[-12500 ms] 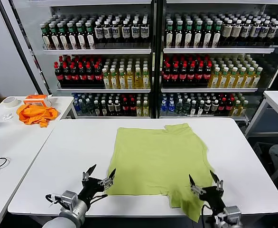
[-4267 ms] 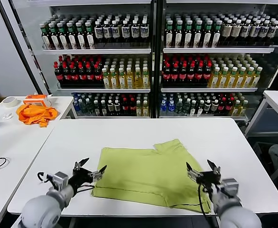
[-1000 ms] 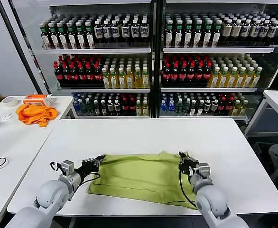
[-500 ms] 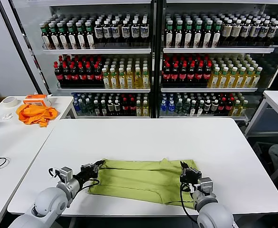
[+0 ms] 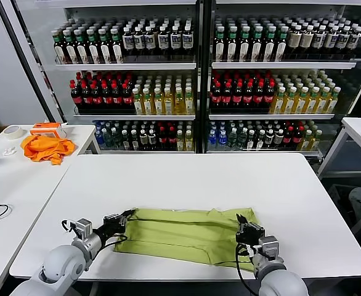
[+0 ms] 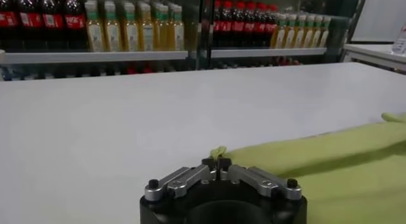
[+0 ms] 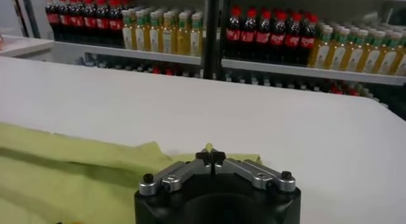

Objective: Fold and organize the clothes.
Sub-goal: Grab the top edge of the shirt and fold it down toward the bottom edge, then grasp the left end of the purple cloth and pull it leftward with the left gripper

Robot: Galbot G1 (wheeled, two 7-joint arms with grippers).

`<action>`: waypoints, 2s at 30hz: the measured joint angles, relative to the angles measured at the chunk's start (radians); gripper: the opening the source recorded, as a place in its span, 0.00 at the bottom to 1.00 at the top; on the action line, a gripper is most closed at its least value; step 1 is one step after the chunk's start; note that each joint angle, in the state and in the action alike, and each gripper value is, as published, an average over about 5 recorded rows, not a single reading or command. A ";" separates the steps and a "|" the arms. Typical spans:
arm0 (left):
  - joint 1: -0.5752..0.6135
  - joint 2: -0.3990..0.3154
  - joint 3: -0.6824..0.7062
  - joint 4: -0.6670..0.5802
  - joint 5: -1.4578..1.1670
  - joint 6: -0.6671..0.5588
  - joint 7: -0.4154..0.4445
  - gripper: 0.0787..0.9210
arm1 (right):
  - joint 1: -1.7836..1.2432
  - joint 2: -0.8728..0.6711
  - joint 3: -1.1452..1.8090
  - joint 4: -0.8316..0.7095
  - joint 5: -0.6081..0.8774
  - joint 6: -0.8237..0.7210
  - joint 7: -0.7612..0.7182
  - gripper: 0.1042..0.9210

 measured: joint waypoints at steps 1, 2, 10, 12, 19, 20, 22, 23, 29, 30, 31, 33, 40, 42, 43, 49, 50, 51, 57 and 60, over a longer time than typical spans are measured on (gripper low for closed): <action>0.001 0.000 -0.001 0.000 0.001 0.000 0.001 0.01 | -0.004 0.000 -0.001 0.002 -0.001 -0.002 0.001 0.00; 0.002 0.000 -0.002 0.001 0.002 0.000 0.002 0.01 | -0.007 0.000 -0.003 0.003 -0.002 -0.003 0.003 0.00; 0.019 -0.004 -0.011 -0.009 0.016 0.011 0.006 0.01 | -0.041 0.000 -0.002 0.006 -0.008 -0.009 0.010 0.00; 0.024 -0.003 -0.015 -0.017 0.020 0.020 0.004 0.01 | -0.044 0.000 -0.002 0.005 -0.010 -0.009 0.008 0.00; 0.039 -0.007 -0.022 -0.044 0.050 0.061 -0.017 0.04 | -0.054 0.002 -0.003 0.004 -0.014 0.007 -0.003 0.12; 0.040 -0.008 -0.024 -0.047 0.054 0.067 -0.021 0.06 | -0.057 0.001 -0.001 0.006 -0.014 0.010 -0.003 0.17; 0.042 -0.011 -0.029 -0.055 0.059 0.077 -0.031 0.13 | -0.062 0.000 0.004 0.011 -0.014 0.017 -0.003 0.23; 0.044 -0.012 -0.033 -0.059 0.061 0.081 -0.036 0.16 | -0.065 -0.001 0.007 0.015 -0.015 0.020 -0.002 0.27; 0.061 -0.022 -0.052 -0.102 0.054 0.092 -0.091 0.36 | -0.080 -0.004 0.022 0.037 -0.017 0.037 -0.005 0.48; 0.065 -0.025 -0.052 -0.111 0.048 0.091 -0.109 0.39 | -0.081 -0.005 0.024 0.039 -0.018 0.039 -0.006 0.52; 0.069 -0.027 -0.053 -0.120 0.042 0.091 -0.128 0.44 | -0.082 -0.007 0.026 0.041 -0.018 0.041 -0.006 0.55; 0.079 -0.032 -0.052 -0.139 0.031 0.088 -0.173 0.50 | -0.083 -0.009 0.030 0.043 -0.018 0.045 -0.007 0.62; 0.125 -0.051 -0.038 -0.197 0.002 0.098 -0.329 0.74 | -0.082 -0.007 0.031 0.044 -0.025 0.053 -0.009 0.84; 0.131 -0.060 -0.034 -0.206 -0.005 0.106 -0.367 0.80 | -0.080 -0.007 0.030 0.047 -0.029 0.054 -0.011 0.87; 0.132 -0.065 -0.031 -0.209 -0.009 0.109 -0.384 0.83 | -0.080 -0.008 0.031 0.049 -0.031 0.054 -0.011 0.87; 0.135 -0.097 -0.024 -0.213 -0.026 0.121 -0.457 0.88 | -0.079 -0.011 0.035 0.054 -0.041 0.057 -0.014 0.88; 0.136 -0.102 -0.023 -0.212 -0.029 0.122 -0.466 0.88 | -0.080 -0.011 0.034 0.054 -0.042 0.057 -0.014 0.88; 0.136 -0.107 -0.022 -0.211 -0.032 0.123 -0.475 0.88 | -0.081 -0.010 0.034 0.054 -0.044 0.058 -0.015 0.88; 0.146 -0.129 -0.008 -0.211 -0.054 0.123 -0.512 0.81 | -0.081 -0.006 0.034 0.052 -0.051 0.059 -0.016 0.88; 0.153 -0.133 -0.003 -0.214 -0.059 0.121 -0.519 0.70 | -0.080 -0.008 0.037 0.048 -0.054 0.060 -0.017 0.88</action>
